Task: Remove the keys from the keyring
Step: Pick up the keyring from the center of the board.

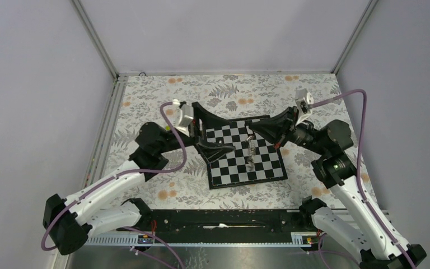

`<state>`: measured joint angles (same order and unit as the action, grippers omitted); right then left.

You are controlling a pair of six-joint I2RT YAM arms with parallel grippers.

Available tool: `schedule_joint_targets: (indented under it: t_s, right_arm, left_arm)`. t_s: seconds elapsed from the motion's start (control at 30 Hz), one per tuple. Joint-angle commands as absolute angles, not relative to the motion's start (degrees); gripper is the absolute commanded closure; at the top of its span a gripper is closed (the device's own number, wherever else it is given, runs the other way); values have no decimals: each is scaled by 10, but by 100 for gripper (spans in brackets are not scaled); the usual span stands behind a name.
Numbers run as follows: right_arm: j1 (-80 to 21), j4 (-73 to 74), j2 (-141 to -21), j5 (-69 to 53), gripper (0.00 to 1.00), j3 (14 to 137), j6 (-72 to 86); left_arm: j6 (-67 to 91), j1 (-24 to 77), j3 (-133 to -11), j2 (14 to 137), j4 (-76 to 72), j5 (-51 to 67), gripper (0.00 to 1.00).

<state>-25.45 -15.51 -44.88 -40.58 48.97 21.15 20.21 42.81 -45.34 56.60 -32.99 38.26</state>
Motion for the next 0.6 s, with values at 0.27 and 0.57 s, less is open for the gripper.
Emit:
schedule_joint_targets:
  t_s: [0.27, 0.57]
  right_arm:
    - [-257, -240, -371, -443, 100, 455, 239]
    - [-257, -246, -370, -440, 100, 443, 243]
  left_arm:
    - [153, 512, -536, 661, -379, 346, 20]
    - [157, 537, -552, 684, -384, 377, 41]
